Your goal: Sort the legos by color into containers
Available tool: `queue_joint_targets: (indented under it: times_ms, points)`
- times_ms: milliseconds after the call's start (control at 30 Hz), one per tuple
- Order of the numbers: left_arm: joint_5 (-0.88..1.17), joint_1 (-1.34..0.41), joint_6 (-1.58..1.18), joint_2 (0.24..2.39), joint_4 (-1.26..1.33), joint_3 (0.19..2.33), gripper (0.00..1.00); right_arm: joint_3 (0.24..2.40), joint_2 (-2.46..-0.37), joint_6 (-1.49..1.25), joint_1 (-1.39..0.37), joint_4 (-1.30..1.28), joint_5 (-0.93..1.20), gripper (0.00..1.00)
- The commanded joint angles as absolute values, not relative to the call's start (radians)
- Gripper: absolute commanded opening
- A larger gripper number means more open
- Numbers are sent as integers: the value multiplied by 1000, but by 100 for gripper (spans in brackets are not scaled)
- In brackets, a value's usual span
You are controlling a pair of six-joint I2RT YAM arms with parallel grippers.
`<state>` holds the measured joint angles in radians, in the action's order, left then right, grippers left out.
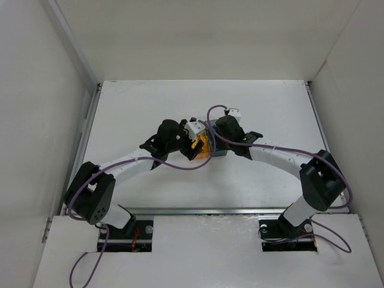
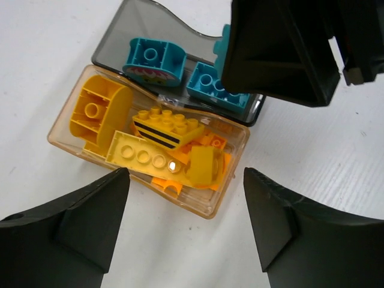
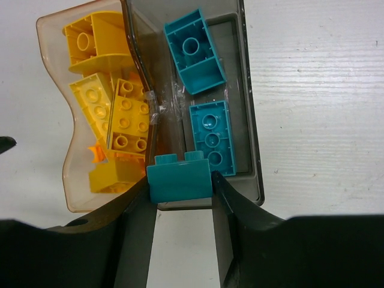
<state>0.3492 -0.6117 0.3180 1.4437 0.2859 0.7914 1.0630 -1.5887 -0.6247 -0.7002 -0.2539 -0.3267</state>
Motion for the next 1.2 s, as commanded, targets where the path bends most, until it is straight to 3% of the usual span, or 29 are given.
queue_joint_targets:
  times_ms: [0, 300, 733, 1000, 1167]
  points:
    - [330, -614, 348, 1428, 344, 784, 74, 1086, -1589, -615, -698, -233, -316, 0]
    - [204, -623, 308, 1362, 241, 784, 74, 1037, -1620, -807, -698, -224, -307, 0]
    - [195, -623, 279, 1312, 195, 784, 74, 1049, -1652, -1140, -796, -196, -359, 0]
    - [195, -623, 279, 1293, 195, 793, 74, 1094, -1626, -1089, -796, -310, -506, 0]
    - [195, -623, 279, 1284, 195, 784, 74, 1134, -1696, -985, -796, -331, -470, 0]
